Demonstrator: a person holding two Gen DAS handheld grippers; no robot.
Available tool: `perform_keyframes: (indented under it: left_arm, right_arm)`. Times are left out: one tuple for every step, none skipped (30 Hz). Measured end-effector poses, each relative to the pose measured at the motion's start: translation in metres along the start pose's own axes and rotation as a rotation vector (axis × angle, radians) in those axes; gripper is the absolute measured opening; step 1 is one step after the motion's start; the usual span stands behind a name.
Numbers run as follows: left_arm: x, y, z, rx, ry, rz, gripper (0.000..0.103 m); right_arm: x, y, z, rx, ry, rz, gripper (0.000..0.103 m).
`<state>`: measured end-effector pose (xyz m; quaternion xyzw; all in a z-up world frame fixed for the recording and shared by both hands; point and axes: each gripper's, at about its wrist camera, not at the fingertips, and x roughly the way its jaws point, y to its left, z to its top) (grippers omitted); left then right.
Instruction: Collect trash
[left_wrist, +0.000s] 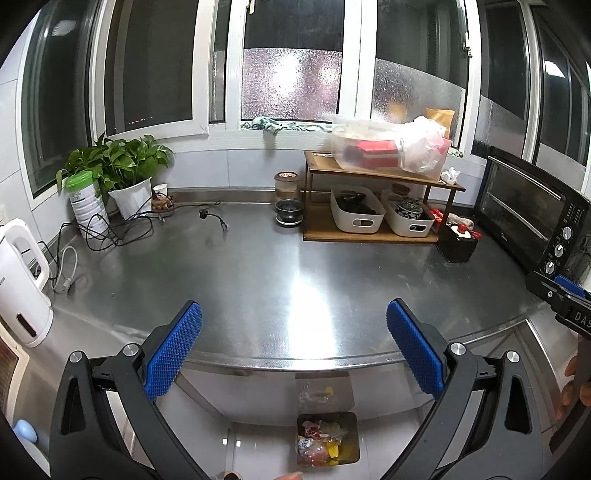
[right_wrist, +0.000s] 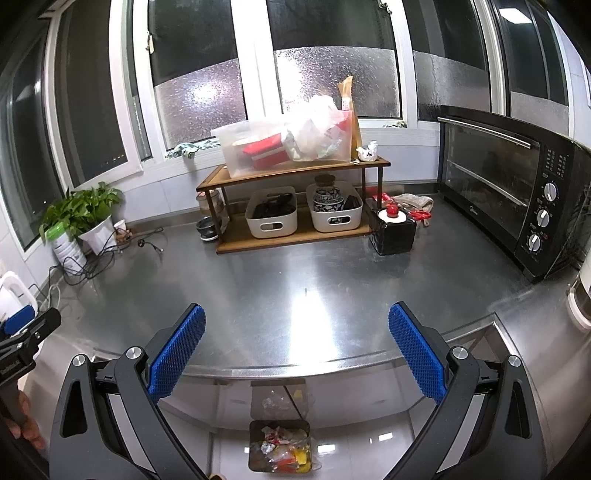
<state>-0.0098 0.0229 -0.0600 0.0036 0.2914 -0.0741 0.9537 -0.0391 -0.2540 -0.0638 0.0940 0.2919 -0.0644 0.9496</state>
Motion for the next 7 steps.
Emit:
perform_keyframes:
  left_arm:
    - [0.0004,-0.0003,0.0,0.0,0.002,-0.001,0.095]
    - [0.001,-0.0006,0.0,0.0,0.004,-0.003,0.095]
    - [0.0015,-0.001,0.0002,-0.001,0.004,-0.003,0.094]
    - [0.0018,-0.0017,0.0002,0.002,0.005,-0.006,0.094]
    - [0.002,-0.0024,0.0001,0.005,0.007,-0.009,0.094]
    - [0.0023,-0.0033,-0.0003,0.006,0.008,-0.01,0.094]
    - [0.0025,-0.0034,-0.0002,0.006,0.01,-0.01,0.094]
  right_arm:
    - [0.0001,-0.0005,-0.0003,0.001,0.001,-0.001,0.1]
    - [0.0,-0.0016,-0.0004,0.002,0.001,0.0,0.1]
    - [0.0,-0.0023,-0.0003,0.004,0.001,0.0,0.1]
    - [-0.0002,-0.0029,-0.0002,0.006,0.0,0.0,0.1]
    - [-0.0009,-0.0031,-0.0005,0.007,-0.001,0.0,0.1]
    - [-0.0012,-0.0033,-0.0009,0.008,0.0,-0.001,0.1]
    - [-0.001,-0.0033,-0.0009,0.009,0.001,0.0,0.1]
